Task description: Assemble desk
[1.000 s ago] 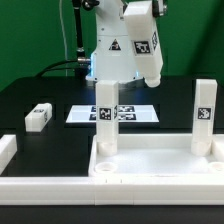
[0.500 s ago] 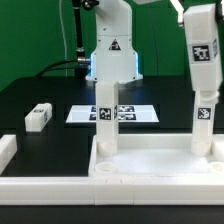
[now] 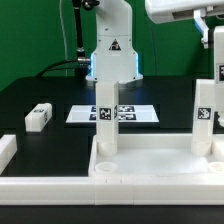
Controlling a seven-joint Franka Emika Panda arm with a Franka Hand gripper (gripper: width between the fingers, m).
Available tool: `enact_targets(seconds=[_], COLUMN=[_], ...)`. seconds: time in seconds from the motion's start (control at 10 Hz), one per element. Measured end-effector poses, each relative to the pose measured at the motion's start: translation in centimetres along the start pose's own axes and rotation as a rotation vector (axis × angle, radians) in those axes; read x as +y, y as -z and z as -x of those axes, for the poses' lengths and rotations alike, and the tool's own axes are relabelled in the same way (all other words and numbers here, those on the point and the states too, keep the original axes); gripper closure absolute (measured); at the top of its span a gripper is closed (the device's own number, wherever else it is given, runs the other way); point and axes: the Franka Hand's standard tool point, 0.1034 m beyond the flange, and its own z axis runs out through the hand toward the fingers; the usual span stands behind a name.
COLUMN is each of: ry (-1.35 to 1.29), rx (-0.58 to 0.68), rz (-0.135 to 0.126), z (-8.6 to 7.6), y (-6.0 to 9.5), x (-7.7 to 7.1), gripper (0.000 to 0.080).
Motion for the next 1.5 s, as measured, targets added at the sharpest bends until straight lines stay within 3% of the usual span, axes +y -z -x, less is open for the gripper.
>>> enact_targets(seconds=[0.1, 0.4, 0.5, 0.6, 0.7, 0.9, 1.3, 1.5], ry=[0.057, 0.038, 0.038, 0.046, 0.056, 0.057, 0.074, 0.067], rx=[0.001, -0.008, 0.001, 0.04, 0.061, 0.095, 0.086, 0.081], rz=[0.011, 0.005, -0.003, -0.028, -0.034, -0.017, 0.03, 0.034], z=[0.5, 0.7, 0.7, 1.6, 2.7, 3.3, 3.7, 4.0], y=[-0.6, -0.7, -0.7, -1.0, -1.5, -2.1, -4.0, -4.3], x=[0.0, -0.1, -0.2, -0.6, -0.9, -1.0, 0.6, 0.7], gripper=[0.0509, 0.0509, 0.0509, 0.0509, 0.0509, 0.0509, 0.0509, 0.0509])
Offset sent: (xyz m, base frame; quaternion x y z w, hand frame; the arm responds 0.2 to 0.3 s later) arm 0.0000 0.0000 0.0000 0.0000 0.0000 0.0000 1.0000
